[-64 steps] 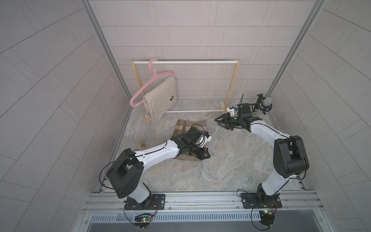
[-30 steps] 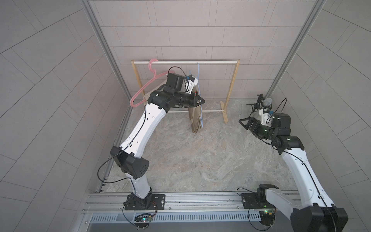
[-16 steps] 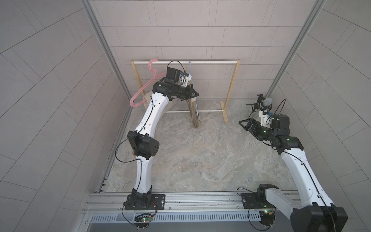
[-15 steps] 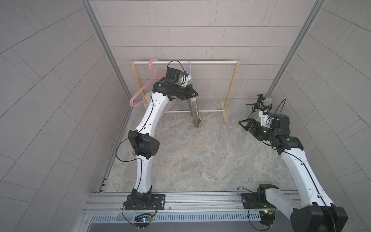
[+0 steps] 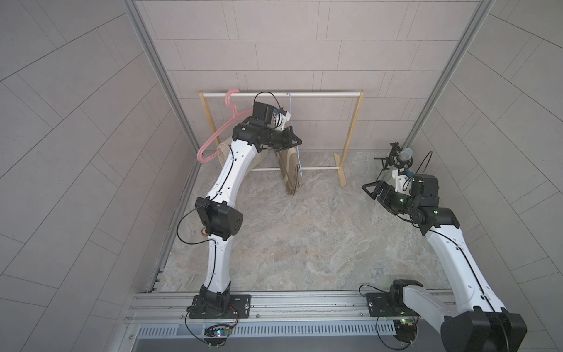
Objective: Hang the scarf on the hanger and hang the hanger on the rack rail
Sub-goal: Place the hanger at the clothesline.
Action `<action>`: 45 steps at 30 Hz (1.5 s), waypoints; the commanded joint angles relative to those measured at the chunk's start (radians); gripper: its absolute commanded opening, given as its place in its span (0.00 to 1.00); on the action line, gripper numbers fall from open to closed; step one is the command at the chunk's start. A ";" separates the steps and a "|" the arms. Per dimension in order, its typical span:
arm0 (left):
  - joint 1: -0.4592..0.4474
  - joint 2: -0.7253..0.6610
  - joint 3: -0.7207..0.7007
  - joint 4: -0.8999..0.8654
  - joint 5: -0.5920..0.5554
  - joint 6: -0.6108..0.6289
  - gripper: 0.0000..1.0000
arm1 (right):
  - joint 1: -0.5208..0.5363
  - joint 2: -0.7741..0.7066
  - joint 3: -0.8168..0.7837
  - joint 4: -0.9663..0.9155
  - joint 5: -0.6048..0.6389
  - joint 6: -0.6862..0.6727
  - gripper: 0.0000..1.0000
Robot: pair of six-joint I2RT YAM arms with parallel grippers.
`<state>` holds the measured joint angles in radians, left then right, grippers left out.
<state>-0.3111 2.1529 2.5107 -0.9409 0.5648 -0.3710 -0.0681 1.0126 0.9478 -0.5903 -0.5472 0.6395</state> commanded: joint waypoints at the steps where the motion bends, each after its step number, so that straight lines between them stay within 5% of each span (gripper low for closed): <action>1: 0.009 0.008 0.051 0.120 0.019 0.022 0.00 | -0.006 -0.003 -0.005 0.016 -0.007 0.001 1.00; 25: 0.038 0.123 0.088 0.143 0.016 -0.005 0.07 | -0.005 0.004 -0.006 0.029 -0.010 0.010 1.00; 38: 0.040 -0.095 -0.089 -0.002 -0.103 0.147 0.50 | -0.010 -0.002 0.066 -0.029 0.092 -0.083 1.00; 45: 0.046 -0.390 -0.402 0.015 -0.210 0.207 0.61 | -0.011 -0.075 0.063 -0.001 0.246 -0.162 1.00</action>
<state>-0.2707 1.8698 2.1864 -0.9142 0.4229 -0.2176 -0.0742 0.9905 1.0023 -0.6014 -0.4053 0.5423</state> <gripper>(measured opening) 0.600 0.999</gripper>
